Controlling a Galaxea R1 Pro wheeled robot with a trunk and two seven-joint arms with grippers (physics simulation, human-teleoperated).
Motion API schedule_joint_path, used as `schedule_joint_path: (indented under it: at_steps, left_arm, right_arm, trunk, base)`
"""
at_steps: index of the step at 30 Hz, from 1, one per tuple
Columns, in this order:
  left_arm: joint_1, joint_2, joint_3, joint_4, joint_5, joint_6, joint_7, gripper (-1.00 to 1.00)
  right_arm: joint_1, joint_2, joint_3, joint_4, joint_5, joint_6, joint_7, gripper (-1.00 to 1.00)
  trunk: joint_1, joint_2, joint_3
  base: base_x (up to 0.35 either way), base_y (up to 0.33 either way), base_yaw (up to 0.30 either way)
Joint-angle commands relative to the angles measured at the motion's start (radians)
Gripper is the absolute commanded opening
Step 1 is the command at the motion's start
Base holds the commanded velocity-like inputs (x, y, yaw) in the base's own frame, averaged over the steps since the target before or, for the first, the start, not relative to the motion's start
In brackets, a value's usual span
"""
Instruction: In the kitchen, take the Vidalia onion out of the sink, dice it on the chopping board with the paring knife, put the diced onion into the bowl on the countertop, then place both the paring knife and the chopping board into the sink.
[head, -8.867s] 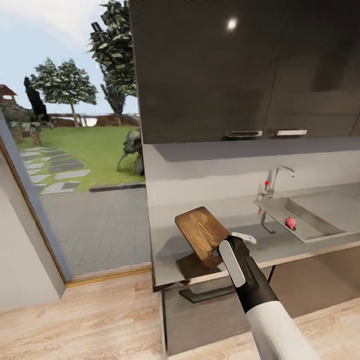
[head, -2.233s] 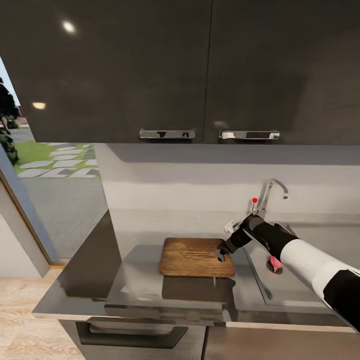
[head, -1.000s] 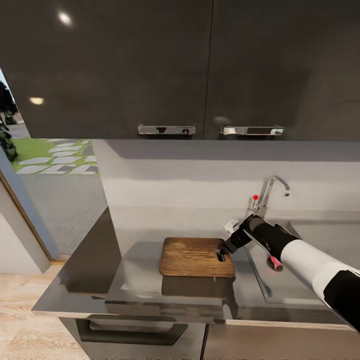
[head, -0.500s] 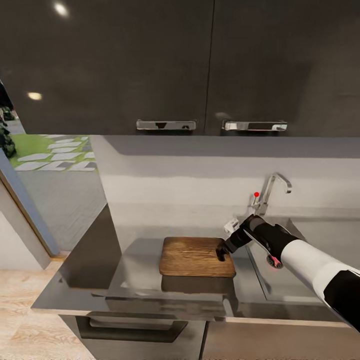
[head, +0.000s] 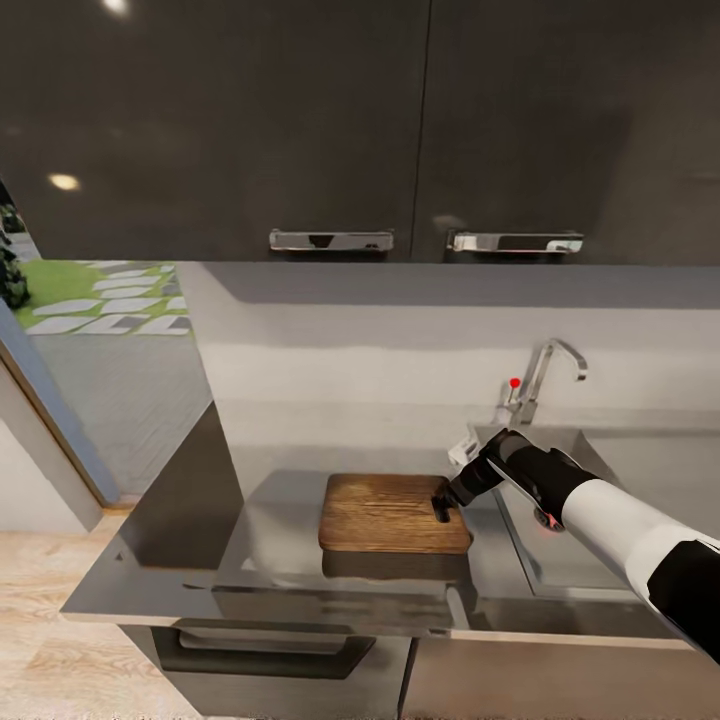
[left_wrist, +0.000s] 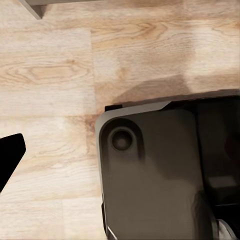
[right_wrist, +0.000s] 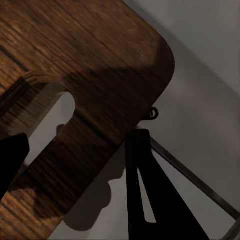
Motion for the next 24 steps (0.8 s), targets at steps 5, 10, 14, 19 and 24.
schedule_joint_path:
  at_steps: [5,10,14,19,24]
  left_arm:
    - [0.0,0.001,-0.005,-0.001,0.002,-0.002,0.0,1.0]
    - [0.0,0.001,-0.005,-0.001,0.002,-0.002,0.0,1.0]
    - [0.0,0.001,-0.005,-0.001,0.002,-0.002,0.0,1.0]
    - [0.0,0.001,-0.005,-0.001,0.002,-0.002,0.0,1.0]
    - [0.0,0.001,-0.005,-0.001,0.002,-0.002,0.0,1.0]
  right_arm:
    - [-0.002,-0.001,0.006,-0.002,-0.011,0.005,-0.002,-1.0]
    - [-0.002,-0.001,0.006,-0.001,-0.011,0.005,-0.002,-1.0]
    - [-0.002,-0.001,0.006,-0.001,-0.012,0.006,-0.003,-1.0]
    - [-0.002,-0.001,0.006,-0.001,-0.012,0.006,-0.004,1.0]
    - [-0.002,-0.001,0.006,-0.001,-0.012,0.006,-0.004,1.0]
  trunk:
    - [0.001,-0.002,-0.006]
    - [0.001,-0.002,-0.007]
    - [0.001,-0.002,-0.007]
    - [0.001,-0.002,-0.007]
    - [0.001,-0.002,-0.007]
  base:
    - [0.0,0.0,0.0]
    - [0.0,0.0,0.0]
    - [0.0,0.0,0.0]
    - [0.0,0.0,0.0]
    - [0.0,0.0,0.0]
